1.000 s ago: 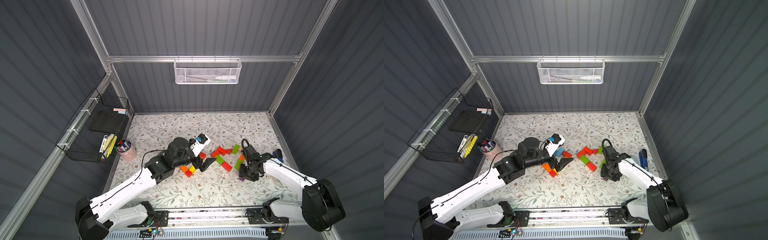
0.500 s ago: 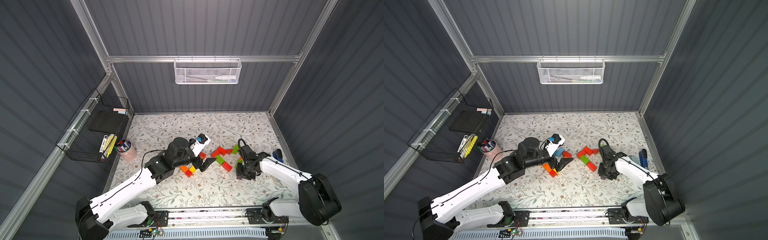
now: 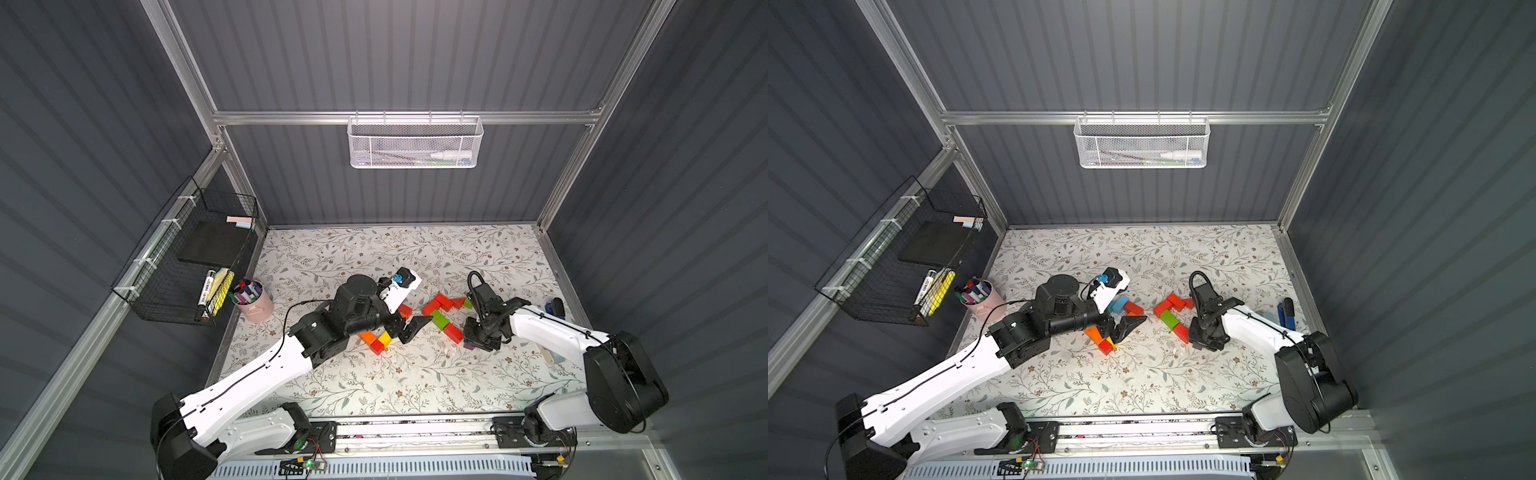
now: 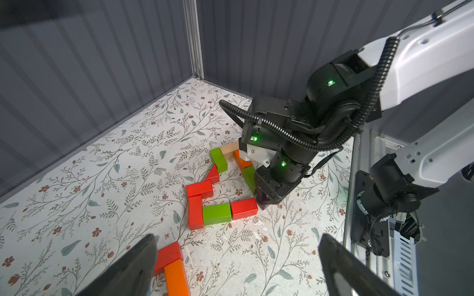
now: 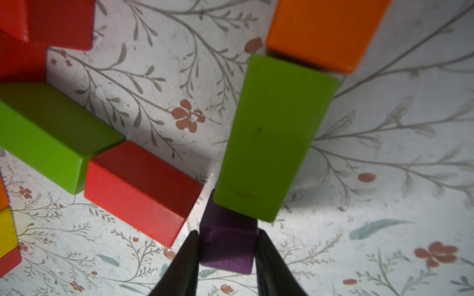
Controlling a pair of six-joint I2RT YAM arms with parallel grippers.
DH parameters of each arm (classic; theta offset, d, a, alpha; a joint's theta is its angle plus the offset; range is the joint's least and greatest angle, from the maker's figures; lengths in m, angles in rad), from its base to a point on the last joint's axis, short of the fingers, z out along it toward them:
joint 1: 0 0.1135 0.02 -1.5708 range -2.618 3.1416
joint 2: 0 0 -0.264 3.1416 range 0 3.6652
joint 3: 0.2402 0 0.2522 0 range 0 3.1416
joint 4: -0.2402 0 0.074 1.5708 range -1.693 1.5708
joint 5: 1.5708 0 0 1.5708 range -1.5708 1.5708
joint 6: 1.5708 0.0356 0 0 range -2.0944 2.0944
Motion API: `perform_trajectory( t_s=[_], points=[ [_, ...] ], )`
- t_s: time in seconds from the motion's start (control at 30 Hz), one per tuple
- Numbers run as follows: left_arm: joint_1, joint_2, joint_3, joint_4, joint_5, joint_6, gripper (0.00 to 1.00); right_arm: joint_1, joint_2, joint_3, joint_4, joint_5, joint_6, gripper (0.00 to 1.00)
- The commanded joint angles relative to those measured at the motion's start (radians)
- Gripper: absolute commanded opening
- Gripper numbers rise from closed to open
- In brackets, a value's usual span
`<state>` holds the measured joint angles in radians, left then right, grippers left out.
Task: Assemble a heart with building blocks
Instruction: Assemble the building block at the center of the board.
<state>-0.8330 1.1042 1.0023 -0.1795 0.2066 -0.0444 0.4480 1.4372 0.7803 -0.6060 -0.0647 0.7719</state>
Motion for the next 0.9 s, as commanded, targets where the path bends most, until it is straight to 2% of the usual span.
perform_trajectory(
  t_s=[0.0,0.07,0.2,0.23,0.37,0.53,0.87],
  points=[
    [0.003,-0.008,-0.006,0.004,0.008,0.001,0.99,0.006,-0.014,0.01,-0.009,0.003,0.035,0.42],
    [0.002,-0.006,-0.006,0.004,0.008,0.001,0.99,0.008,-0.04,0.0,-0.016,0.003,0.028,0.46],
    [0.002,-0.006,-0.006,0.004,0.011,0.002,0.99,0.01,-0.107,-0.03,-0.041,0.012,0.01,0.47],
    [0.003,-0.007,-0.007,0.004,0.011,0.002,0.99,0.01,-0.127,-0.042,-0.049,0.017,0.005,0.46],
    [0.003,-0.007,-0.005,0.006,0.013,0.002,0.99,0.011,-0.168,-0.079,-0.08,0.054,-0.018,0.3],
    [0.002,-0.006,-0.005,0.008,0.016,0.001,0.99,0.01,-0.146,-0.082,-0.108,0.12,-0.059,0.17],
    [0.002,-0.007,-0.008,0.008,0.01,-0.001,0.99,0.011,-0.073,-0.079,-0.011,0.037,-0.088,0.12]
  ],
)
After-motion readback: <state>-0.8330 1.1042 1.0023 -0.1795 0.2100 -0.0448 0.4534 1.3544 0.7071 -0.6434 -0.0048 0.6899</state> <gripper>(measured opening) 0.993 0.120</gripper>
